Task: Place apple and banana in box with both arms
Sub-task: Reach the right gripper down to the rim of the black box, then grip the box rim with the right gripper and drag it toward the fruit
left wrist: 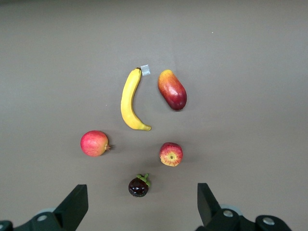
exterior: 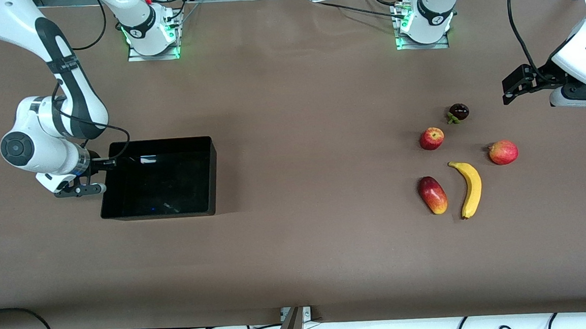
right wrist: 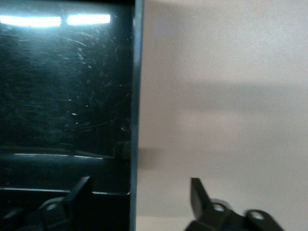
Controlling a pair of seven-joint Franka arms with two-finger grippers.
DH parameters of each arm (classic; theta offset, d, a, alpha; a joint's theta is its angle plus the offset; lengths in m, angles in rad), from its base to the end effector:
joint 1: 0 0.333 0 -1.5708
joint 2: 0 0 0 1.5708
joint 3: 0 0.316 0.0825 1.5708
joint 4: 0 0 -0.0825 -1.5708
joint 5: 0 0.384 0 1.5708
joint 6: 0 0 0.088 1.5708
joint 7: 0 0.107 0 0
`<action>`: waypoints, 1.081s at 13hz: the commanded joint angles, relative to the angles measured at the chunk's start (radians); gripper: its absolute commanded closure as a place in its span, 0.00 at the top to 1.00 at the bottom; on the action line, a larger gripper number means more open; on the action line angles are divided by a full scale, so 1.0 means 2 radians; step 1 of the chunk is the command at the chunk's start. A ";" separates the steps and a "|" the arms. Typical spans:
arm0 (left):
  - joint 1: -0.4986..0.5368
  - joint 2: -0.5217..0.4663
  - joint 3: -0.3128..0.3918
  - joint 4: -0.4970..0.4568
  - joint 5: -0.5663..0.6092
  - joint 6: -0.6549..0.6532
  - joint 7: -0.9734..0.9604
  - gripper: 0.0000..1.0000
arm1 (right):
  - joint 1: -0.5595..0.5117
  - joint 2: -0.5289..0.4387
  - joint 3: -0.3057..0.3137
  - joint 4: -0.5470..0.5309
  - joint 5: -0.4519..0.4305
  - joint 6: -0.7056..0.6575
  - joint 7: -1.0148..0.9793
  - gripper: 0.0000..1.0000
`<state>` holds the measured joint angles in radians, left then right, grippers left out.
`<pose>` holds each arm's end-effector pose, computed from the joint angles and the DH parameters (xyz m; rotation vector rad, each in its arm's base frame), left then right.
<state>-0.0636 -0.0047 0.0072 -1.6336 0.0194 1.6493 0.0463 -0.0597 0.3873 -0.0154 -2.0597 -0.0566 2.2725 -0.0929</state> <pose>0.5585 -0.0296 0.6043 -3.1180 0.1623 -0.0320 0.5713 -0.0443 0.2316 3.0970 0.0910 -0.2761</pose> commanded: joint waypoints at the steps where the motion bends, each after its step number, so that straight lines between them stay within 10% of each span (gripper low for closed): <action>1: 0.003 0.007 -0.001 0.015 -0.013 -0.006 0.005 1.00 | -0.006 0.000 0.004 -0.004 0.005 0.007 0.000 0.26; 3: 0.003 0.008 -0.001 0.015 -0.014 -0.005 0.004 1.00 | -0.006 0.000 0.004 -0.002 0.005 0.006 -0.002 0.00; 7: 0.003 0.009 -0.001 0.015 -0.014 -0.005 0.004 1.00 | -0.005 -0.013 0.009 0.008 0.008 -0.004 -0.005 0.00; 14: 0.003 0.009 -0.001 0.015 -0.014 -0.005 0.004 1.00 | 0.027 -0.022 0.136 0.108 0.044 -0.097 0.071 0.00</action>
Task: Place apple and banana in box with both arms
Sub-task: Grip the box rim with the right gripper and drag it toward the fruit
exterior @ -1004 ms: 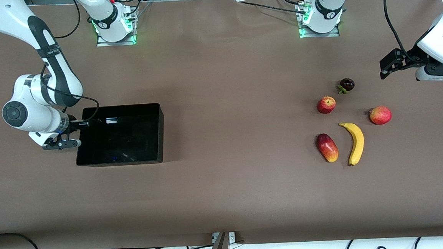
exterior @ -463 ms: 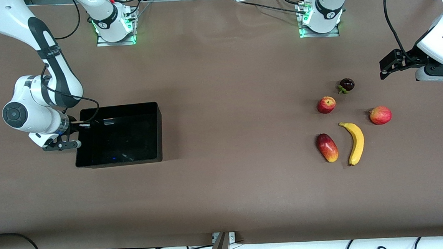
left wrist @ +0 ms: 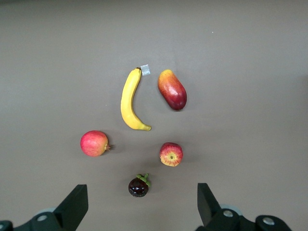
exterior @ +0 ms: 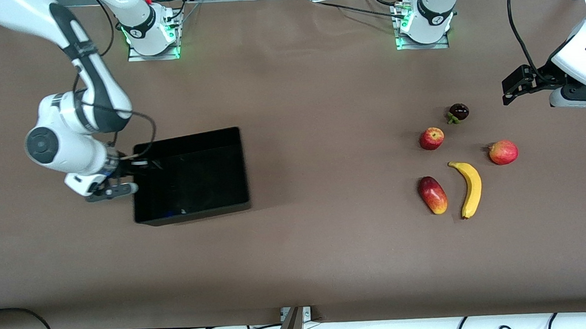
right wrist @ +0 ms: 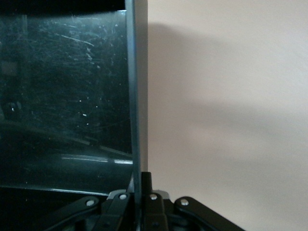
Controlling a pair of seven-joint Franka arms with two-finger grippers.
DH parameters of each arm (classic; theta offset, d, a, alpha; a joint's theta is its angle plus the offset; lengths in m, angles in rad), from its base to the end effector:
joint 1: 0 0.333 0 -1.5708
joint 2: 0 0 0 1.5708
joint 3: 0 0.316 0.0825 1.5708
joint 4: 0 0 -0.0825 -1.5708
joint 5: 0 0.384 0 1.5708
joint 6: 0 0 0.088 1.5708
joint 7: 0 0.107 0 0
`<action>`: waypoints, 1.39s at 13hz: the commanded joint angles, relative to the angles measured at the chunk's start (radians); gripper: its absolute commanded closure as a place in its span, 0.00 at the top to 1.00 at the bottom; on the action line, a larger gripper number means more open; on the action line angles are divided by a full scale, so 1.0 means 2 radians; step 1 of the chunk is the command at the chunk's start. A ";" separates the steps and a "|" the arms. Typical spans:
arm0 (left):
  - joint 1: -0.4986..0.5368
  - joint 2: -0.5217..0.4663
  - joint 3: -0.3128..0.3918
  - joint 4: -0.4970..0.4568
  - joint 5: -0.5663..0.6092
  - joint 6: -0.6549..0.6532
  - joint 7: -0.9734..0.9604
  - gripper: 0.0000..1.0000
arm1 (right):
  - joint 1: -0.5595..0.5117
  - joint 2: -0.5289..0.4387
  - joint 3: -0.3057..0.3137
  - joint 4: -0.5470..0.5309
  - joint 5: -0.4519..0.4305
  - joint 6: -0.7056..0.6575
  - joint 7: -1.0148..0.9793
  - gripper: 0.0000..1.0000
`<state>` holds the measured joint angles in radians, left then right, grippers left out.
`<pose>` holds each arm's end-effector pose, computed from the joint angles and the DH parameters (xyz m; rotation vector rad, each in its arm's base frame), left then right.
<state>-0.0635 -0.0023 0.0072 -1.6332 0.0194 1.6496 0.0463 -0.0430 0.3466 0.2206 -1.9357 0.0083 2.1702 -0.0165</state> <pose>0.5592 -0.0296 0.6032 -3.1180 0.1622 -0.0293 0.5967 0.1019 0.3026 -3.0516 -0.2757 0.1691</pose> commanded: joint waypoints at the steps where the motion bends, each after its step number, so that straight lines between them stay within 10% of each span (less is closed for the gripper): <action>1: 0.003 0.008 -0.001 0.015 -0.014 -0.005 0.004 1.00 | 0.047 0.008 0.019 0.066 0.013 -0.064 0.052 0.00; 10: 0.003 0.008 -0.001 0.015 -0.014 -0.005 0.004 1.00 | 0.307 0.188 0.017 0.276 0.035 -0.047 0.353 0.00; 18: 0.003 0.008 -0.001 0.015 -0.014 -0.005 0.004 1.00 | 0.370 0.230 -0.016 0.288 0.017 -0.016 0.367 0.00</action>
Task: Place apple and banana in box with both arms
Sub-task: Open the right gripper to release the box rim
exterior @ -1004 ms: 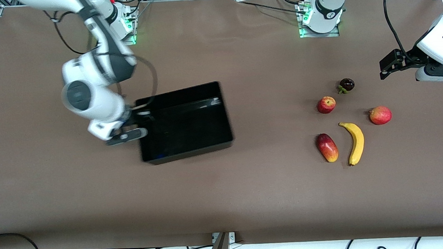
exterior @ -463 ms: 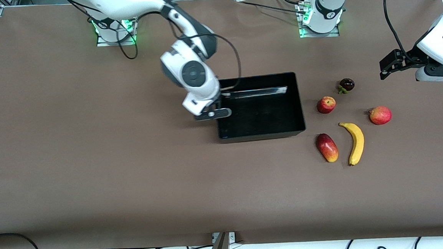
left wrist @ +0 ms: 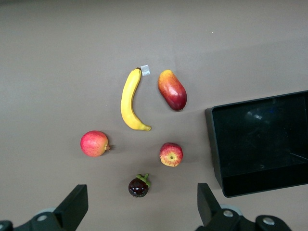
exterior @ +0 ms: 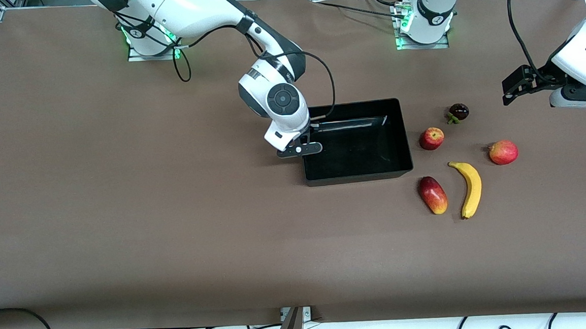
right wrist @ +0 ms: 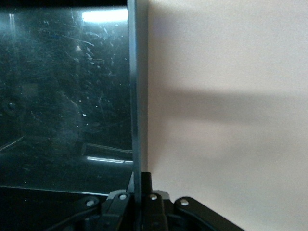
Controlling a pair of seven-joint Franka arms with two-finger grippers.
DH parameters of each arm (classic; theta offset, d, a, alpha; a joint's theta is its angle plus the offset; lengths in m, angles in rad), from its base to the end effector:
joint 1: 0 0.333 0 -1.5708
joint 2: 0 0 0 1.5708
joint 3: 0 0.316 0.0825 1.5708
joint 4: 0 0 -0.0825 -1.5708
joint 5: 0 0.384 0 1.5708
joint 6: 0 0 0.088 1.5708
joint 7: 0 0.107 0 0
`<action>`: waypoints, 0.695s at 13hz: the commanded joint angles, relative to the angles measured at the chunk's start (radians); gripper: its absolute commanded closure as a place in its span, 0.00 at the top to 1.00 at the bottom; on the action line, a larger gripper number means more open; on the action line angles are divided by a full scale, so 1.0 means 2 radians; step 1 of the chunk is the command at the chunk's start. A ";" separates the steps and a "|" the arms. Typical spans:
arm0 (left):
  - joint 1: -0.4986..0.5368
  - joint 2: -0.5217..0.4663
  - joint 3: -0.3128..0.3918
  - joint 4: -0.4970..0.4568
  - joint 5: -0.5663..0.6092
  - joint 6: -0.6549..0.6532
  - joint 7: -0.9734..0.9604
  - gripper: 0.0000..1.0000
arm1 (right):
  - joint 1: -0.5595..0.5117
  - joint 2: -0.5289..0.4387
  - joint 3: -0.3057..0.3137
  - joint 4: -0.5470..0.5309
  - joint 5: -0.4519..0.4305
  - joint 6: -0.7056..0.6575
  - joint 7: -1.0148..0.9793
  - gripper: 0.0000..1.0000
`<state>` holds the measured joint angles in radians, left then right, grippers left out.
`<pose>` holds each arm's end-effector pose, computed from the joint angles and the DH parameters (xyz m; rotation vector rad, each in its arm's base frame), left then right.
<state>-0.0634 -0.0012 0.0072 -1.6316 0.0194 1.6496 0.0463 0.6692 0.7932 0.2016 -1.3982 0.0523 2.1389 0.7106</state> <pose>0.5596 -0.0295 0.6033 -3.1180 0.1620 -0.0301 0.4886 0.5383 0.2370 -3.0252 -0.1134 0.2441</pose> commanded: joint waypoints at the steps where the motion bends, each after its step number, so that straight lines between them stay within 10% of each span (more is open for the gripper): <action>1: 0.003 0.008 -0.001 0.014 -0.014 -0.005 0.004 1.00 | 0.019 0.008 -0.008 0.019 -0.005 0.000 0.005 0.00; 4: 0.003 0.008 -0.001 0.014 -0.014 -0.005 0.004 1.00 | 0.023 0.011 -0.015 0.018 -0.005 0.004 0.011 0.08; 7: 0.003 0.008 -0.001 0.014 -0.014 -0.005 0.004 1.00 | 0.020 0.006 -0.019 0.020 -0.005 0.002 0.003 1.00; 9: 0.003 0.009 -0.001 0.014 -0.014 -0.005 0.004 1.00 | 0.014 -0.008 -0.024 0.031 -0.005 -0.018 0.002 1.00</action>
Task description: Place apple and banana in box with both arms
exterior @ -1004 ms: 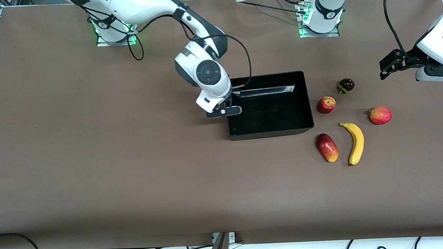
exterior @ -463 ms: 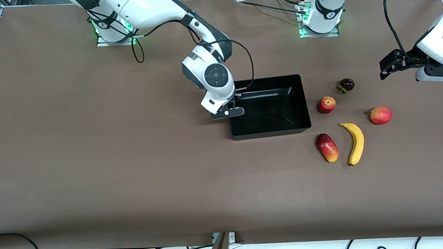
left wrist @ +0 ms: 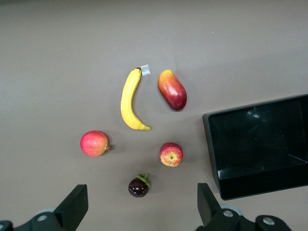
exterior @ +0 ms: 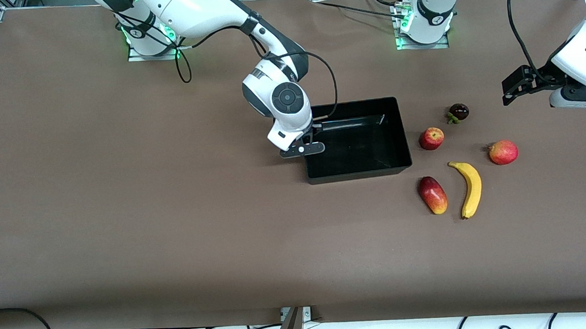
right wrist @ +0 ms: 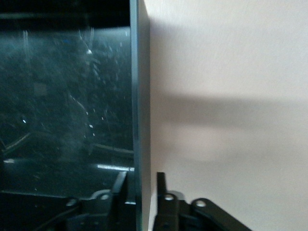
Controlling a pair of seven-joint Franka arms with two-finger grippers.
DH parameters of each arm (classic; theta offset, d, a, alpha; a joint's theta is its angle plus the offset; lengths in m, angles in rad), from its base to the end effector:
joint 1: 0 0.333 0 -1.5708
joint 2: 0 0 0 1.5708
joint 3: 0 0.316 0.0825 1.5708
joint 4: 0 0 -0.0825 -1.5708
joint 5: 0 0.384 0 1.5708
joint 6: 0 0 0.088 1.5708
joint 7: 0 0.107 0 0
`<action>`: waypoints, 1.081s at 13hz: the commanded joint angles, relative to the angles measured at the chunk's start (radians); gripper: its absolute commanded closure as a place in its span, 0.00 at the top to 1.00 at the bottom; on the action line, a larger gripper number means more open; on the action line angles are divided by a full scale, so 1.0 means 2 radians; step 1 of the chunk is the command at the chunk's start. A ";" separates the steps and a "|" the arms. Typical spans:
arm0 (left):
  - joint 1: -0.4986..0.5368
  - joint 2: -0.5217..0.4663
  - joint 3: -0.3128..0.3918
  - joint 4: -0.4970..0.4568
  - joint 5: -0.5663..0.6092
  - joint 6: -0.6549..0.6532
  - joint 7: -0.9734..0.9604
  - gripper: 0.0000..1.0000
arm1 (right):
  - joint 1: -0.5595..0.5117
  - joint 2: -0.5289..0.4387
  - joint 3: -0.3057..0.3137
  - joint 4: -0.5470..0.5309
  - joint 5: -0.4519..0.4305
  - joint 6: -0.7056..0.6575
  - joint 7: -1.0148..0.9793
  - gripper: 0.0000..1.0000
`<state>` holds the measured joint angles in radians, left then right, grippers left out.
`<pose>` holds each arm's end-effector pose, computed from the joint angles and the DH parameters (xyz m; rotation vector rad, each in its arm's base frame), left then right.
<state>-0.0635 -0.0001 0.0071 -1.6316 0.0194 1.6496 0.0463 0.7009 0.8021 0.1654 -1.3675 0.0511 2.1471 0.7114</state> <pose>0.5599 -0.0297 0.6027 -3.1180 0.1624 -0.0284 0.4935 0.5441 0.2421 -3.0290 -0.1178 0.1884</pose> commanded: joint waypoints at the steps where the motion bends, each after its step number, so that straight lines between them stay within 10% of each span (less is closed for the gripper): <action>1: 0.003 0.008 -0.001 0.014 -0.014 -0.005 0.004 1.00 | -0.005 -0.024 -0.014 0.024 -0.005 -0.042 0.001 1.00; 8: 0.003 0.008 -0.001 0.014 -0.014 -0.005 0.004 1.00 | -0.073 -0.187 -0.091 0.014 0.033 -0.195 -0.104 1.00; 14: 0.003 0.008 -0.001 0.014 -0.014 -0.005 0.004 1.00 | -0.126 -0.392 -0.159 -0.163 0.034 -0.234 -0.250 1.00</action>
<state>-0.0634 0.0041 0.0071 -1.6298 0.0193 1.6496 0.0462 0.5063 0.1854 -0.1600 -1.5085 0.1025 1.6686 0.2835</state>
